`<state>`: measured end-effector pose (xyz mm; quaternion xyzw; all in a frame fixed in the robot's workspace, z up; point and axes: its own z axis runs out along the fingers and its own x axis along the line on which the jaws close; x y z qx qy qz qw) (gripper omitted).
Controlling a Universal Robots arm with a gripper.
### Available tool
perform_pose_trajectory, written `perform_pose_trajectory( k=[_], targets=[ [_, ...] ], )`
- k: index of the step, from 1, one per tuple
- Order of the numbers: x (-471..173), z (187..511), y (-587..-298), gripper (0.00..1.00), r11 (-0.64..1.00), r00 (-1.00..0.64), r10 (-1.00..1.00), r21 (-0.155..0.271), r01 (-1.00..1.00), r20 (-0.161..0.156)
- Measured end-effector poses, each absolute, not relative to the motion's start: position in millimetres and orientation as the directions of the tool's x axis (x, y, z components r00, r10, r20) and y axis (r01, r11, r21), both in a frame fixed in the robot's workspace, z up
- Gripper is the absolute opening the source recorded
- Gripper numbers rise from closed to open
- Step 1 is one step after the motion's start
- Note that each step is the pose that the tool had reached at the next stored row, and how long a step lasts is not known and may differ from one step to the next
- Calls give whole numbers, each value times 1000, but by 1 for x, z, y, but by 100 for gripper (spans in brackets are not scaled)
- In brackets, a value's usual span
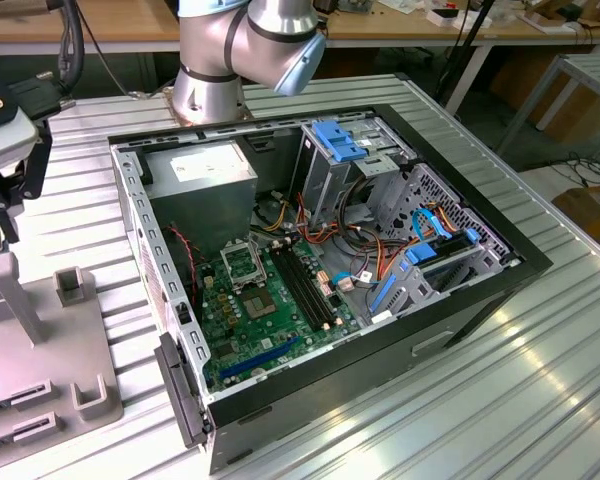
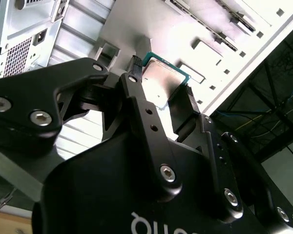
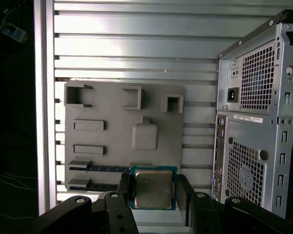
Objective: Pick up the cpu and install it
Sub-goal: 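Pick up the cpu and move it towards the insertion slot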
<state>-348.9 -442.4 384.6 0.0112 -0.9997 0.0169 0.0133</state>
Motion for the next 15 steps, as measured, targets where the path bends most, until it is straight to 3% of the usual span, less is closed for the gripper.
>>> perform_pose_trajectory(
  k=[15],
  targets=[
    [-340, 383, -442, 47, 999, -999, -22, -34, -23, 27]
  ],
)
